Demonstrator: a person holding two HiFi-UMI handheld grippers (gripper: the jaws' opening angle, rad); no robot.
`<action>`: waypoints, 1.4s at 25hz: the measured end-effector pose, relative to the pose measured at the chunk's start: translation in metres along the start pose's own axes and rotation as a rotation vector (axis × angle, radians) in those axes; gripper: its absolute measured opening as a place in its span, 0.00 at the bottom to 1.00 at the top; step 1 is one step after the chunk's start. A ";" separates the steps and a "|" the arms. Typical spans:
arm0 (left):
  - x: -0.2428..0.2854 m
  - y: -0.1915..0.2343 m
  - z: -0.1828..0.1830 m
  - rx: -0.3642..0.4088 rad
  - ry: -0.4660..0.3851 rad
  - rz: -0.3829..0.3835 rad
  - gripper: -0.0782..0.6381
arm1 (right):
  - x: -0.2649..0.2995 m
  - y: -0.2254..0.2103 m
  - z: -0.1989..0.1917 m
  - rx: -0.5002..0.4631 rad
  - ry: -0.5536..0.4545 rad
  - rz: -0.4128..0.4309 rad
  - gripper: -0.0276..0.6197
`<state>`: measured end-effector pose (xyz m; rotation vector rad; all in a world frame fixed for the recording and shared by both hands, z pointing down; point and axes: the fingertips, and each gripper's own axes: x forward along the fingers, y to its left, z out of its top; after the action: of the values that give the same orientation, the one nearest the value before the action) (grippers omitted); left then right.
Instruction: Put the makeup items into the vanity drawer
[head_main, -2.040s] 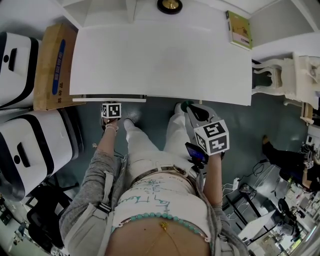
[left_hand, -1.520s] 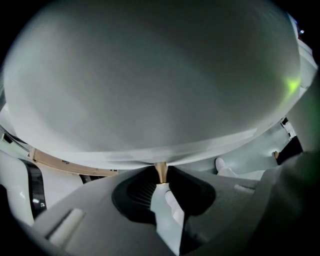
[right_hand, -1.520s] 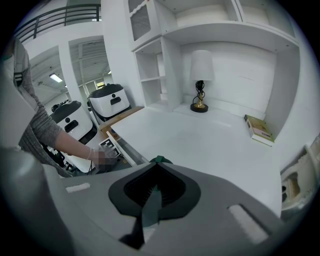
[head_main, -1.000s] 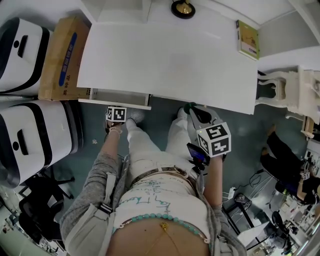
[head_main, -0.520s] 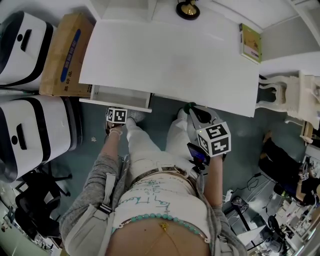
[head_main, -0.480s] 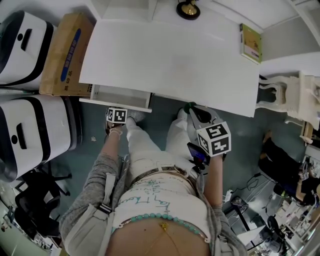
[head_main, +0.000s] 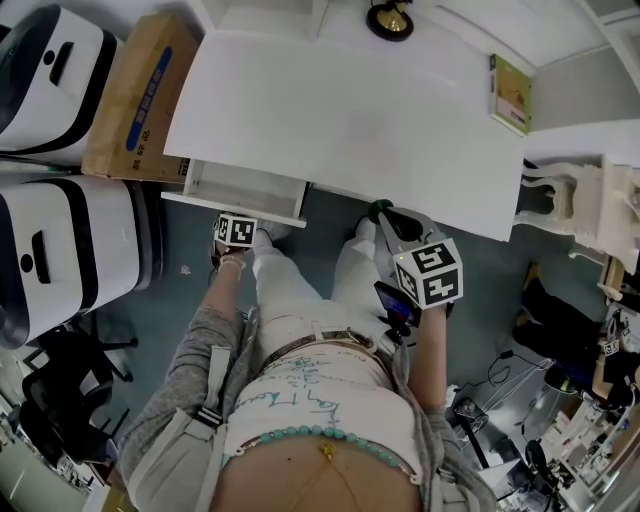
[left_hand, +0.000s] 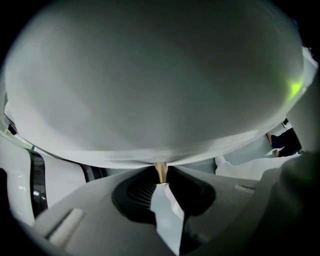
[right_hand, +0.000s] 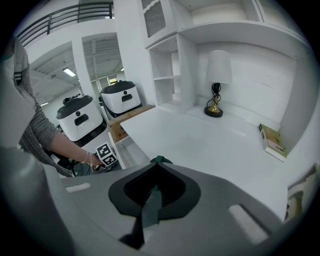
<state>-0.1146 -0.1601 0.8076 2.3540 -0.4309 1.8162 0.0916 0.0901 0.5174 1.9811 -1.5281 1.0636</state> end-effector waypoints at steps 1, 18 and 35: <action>-0.001 0.000 -0.001 0.000 -0.001 0.000 0.22 | 0.000 0.001 0.001 -0.005 0.001 0.004 0.09; -0.008 -0.004 -0.027 -0.015 0.002 0.004 0.22 | 0.012 0.015 0.013 -0.088 0.021 0.058 0.09; -0.017 -0.007 -0.049 -0.033 0.001 0.012 0.22 | 0.036 0.038 0.038 -0.205 0.028 0.161 0.09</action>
<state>-0.1619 -0.1371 0.8046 2.3333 -0.4726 1.8017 0.0716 0.0288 0.5170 1.7232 -1.7309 0.9489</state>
